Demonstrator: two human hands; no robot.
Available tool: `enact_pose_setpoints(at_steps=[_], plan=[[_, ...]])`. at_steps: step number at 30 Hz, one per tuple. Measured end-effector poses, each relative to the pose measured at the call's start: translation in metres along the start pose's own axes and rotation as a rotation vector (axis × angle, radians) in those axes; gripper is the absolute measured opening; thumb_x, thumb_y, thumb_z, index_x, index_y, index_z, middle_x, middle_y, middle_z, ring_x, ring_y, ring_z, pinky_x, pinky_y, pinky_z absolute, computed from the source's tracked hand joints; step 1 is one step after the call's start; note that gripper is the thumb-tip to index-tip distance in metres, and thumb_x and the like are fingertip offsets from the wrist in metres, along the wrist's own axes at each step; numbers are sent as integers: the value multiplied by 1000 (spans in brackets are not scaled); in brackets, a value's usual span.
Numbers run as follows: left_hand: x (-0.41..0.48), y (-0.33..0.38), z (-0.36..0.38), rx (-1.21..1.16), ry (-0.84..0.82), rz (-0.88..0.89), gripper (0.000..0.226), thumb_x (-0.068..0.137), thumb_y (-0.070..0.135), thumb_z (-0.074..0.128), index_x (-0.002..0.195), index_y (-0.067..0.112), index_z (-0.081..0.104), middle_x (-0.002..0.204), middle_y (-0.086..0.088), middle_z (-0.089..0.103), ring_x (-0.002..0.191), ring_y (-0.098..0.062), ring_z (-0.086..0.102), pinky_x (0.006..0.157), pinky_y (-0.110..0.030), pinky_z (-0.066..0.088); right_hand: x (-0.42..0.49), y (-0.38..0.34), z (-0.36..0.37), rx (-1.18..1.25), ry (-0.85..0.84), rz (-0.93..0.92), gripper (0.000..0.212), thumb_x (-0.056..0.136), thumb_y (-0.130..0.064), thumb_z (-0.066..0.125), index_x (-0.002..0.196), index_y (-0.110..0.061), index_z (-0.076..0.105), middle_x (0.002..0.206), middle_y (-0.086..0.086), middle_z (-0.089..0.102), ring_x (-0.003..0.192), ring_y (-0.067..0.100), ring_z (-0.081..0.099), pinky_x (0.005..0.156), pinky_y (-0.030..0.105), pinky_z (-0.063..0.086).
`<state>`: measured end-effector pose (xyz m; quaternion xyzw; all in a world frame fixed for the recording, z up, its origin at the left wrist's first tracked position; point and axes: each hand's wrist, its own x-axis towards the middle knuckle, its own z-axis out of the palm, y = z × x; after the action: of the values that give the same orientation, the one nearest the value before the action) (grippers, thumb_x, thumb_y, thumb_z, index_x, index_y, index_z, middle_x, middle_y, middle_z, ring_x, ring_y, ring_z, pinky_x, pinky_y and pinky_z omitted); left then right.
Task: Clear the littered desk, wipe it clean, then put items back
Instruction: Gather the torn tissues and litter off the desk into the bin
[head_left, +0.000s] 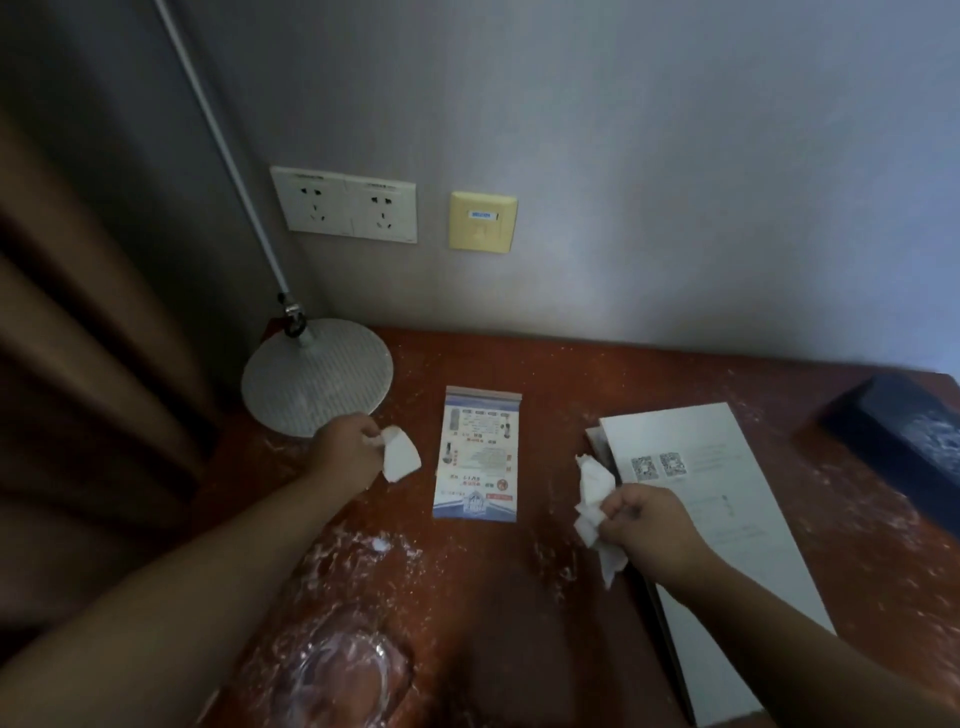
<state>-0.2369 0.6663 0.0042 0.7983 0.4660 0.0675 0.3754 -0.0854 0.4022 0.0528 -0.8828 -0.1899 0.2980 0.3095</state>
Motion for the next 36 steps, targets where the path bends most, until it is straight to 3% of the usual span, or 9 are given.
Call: enact_pose_setpoints(at_steps=[3, 6, 10, 12, 15, 20, 29, 32, 36], plan=[[-22, -13, -24, -96, -23, -79, 12, 86, -3, 56, 78, 5, 52, 83, -10, 53, 82, -24, 52, 68, -30, 41, -4, -8, 20, 12, -38, -70, 31, 73, 10, 64, 57, -16, 58, 58, 2, 56, 53, 14, 53, 46, 17, 43], [-47, -34, -30, -143, 16, -141, 25, 83, -6, 55, 65, 10, 48, 67, -5, 50, 77, -21, 50, 56, -25, 36, -6, -15, 42, 19, -134, -114, 29, 75, 11, 62, 59, -13, 58, 58, 2, 56, 53, 14, 52, 42, 14, 41], [-72, -51, -31, -134, 91, -174, 25, 84, 8, 63, 65, 15, 49, 72, -5, 56, 74, -23, 56, 58, -28, 44, -9, -22, 67, -20, -174, -138, 30, 77, 9, 62, 59, -14, 58, 88, 5, 63, 85, 24, 59, 48, 15, 42], [-80, -55, -31, -81, 96, -157, 25, 84, 13, 64, 65, 17, 50, 76, -6, 59, 75, -26, 59, 62, -33, 49, -13, -25, 71, -118, -100, -171, 28, 77, 6, 63, 61, -17, 57, 102, 4, 59, 95, 25, 57, 48, 8, 38], [-88, -52, -35, 0, 133, -81, 29, 84, 14, 65, 62, 20, 48, 72, -1, 56, 75, -23, 57, 59, -29, 44, -20, -24, 66, -204, -1, -234, 29, 76, 2, 65, 61, -20, 54, 98, 5, 58, 81, 27, 59, 47, 11, 38], [-94, -27, -22, 76, 172, 70, 13, 82, 9, 65, 74, 12, 56, 84, -5, 56, 79, -21, 53, 63, -25, 36, -34, 4, 32, -298, 244, -221, 9, 76, 4, 63, 75, -5, 65, 103, 15, 59, 89, 31, 58, 71, 20, 37], [-136, 60, 30, 131, 175, 384, 7, 75, -4, 64, 82, -2, 66, 91, -17, 62, 83, -33, 59, 64, -26, 37, -69, 77, -65, -262, 455, -109, 4, 78, -3, 66, 78, -7, 66, 93, 10, 58, 84, 24, 56, 65, 16, 30], [-162, 98, 57, 176, 153, 442, 14, 78, -3, 60, 90, -2, 67, 100, -19, 64, 92, -35, 59, 74, -30, 44, -90, 112, -95, -226, 486, -89, 8, 78, -8, 68, 76, -14, 63, 89, 4, 53, 90, 27, 59, 69, 17, 32], [-210, 161, 116, 178, 80, 508, 18, 83, 0, 56, 97, 0, 68, 103, -18, 65, 90, -33, 59, 72, -29, 44, -135, 174, -144, -246, 537, 3, 17, 86, -15, 64, 100, -6, 64, 106, 9, 58, 100, 26, 58, 76, 19, 36]])
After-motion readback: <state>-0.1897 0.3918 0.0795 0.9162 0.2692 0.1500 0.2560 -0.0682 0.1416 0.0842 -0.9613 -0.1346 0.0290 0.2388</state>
